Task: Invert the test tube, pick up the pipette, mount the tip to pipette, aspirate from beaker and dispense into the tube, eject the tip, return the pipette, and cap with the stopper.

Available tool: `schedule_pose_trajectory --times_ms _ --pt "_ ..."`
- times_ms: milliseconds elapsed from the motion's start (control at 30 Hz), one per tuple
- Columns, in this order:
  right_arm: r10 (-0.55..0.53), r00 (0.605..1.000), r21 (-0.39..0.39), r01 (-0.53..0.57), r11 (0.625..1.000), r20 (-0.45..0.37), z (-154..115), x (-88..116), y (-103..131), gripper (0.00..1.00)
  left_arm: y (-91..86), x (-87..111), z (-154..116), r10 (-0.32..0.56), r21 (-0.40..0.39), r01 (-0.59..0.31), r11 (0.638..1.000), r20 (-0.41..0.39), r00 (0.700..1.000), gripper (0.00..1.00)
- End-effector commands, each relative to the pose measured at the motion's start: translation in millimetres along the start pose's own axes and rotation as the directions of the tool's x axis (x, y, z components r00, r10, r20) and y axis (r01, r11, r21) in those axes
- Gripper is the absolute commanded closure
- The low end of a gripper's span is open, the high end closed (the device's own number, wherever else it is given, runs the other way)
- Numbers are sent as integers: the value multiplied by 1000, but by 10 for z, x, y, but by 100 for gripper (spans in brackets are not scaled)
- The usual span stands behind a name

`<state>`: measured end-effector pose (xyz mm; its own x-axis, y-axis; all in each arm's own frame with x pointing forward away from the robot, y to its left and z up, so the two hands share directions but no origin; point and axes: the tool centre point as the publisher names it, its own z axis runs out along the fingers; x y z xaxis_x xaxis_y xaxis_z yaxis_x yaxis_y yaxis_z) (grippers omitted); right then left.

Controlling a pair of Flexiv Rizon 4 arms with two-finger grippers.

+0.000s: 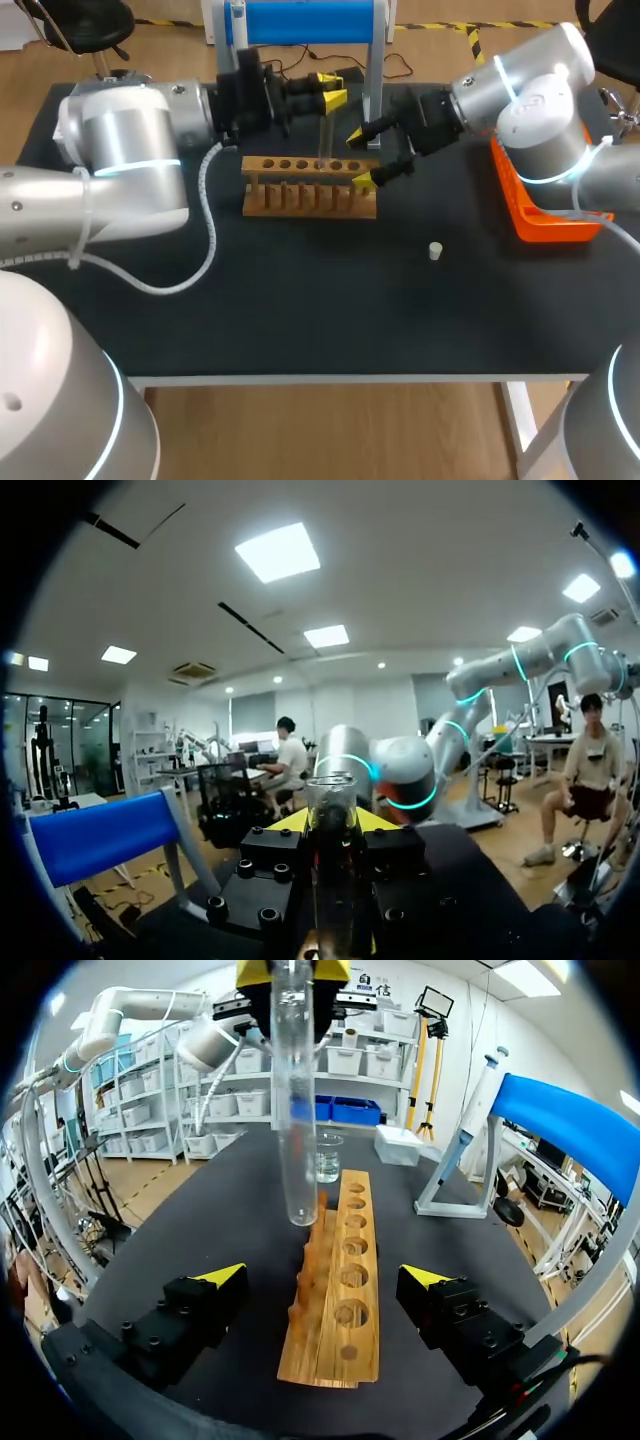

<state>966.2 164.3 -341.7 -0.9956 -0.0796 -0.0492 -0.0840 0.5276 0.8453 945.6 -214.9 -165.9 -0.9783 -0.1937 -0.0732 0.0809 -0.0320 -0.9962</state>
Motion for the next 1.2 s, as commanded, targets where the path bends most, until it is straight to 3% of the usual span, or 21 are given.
schedule_pose_trajectory --times_ms 33,233,300,367,933,1200 --pt "-1 1000 0 1 1000 -1 -1 -1 -4 0 17 -135 20 -15 -13 15 1000 -16 1000 100" --pt "-1 1000 0 1 1000 -1 -1 -1 -4 0 37 -246 14 -19 5 19 1000 -16 1000 100" --pt "-1 1000 0 1 1000 -1 -1 -1 -4 0 37 -278 12 -17 -21 17 1000 -6 1000 100" --pt "-1 1000 0 1 1000 -1 -1 -1 -4 0 -35 -286 -3 61 -2 -61 998 1 998 100" --pt "-1 1000 0 1 1000 -1 -1 -1 -4 0 -35 -286 -3 61 -2 -61 998 1 998 100" --pt "-1 1000 0 1 1000 -1 -1 -1 -4 0 -62 -428 -43 33 32 -32 999 -27 999 100"
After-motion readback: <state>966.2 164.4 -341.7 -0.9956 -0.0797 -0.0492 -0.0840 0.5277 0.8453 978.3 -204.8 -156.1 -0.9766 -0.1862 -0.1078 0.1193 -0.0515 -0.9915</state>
